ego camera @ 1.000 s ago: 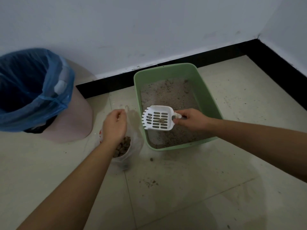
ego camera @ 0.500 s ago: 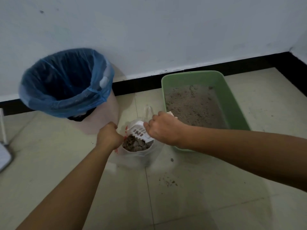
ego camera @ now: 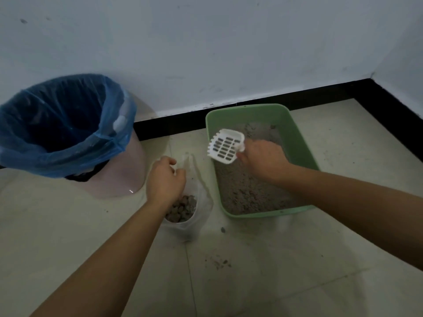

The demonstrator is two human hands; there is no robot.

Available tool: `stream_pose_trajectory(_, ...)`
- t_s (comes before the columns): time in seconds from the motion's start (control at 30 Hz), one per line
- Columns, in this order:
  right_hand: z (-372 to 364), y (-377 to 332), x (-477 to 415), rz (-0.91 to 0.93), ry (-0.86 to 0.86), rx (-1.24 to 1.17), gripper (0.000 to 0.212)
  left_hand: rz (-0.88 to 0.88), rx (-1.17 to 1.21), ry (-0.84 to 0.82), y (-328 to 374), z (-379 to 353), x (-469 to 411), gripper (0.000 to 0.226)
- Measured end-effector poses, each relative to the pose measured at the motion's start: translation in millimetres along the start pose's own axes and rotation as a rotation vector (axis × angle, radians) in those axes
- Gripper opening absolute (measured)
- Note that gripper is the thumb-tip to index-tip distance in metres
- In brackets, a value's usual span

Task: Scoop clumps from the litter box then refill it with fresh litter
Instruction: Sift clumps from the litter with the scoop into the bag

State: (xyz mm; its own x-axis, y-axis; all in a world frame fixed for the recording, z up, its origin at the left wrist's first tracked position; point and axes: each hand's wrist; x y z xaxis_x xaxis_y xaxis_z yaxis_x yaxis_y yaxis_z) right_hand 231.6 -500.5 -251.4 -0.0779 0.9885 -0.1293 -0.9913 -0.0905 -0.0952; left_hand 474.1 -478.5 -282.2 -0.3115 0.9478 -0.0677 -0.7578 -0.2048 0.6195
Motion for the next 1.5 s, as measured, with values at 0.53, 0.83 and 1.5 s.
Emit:
stream_pose_trajectory(0.53,-17,108,-53,0.032,-0.138,0.768,0.014,-0.108,-0.226,-0.179,77,-120,-5,0.066)
stream_pose_trajectory(0.83,-65,147,-83,-0.294,-0.007,0.269,0.007,-0.199,-0.159,-0.059,47,-142,0,0.07)
stream_pose_trajectory(1.5,-113,126,-163,0.088,-0.157,-0.024,0.031,-0.206,-0.164,-0.029,52,-143,0,0.071)
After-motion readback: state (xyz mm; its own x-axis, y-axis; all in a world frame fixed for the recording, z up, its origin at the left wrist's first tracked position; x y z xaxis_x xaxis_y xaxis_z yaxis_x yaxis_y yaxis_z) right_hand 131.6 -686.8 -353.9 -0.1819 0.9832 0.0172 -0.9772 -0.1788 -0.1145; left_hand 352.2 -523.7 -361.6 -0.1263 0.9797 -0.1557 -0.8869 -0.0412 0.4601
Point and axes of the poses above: each hand's wrist, its own x-axis away from the middle knuckle, its own z-axis out of the back of the hand, y = z × x, and after that the axes turned 10 degrees about y, right-handed
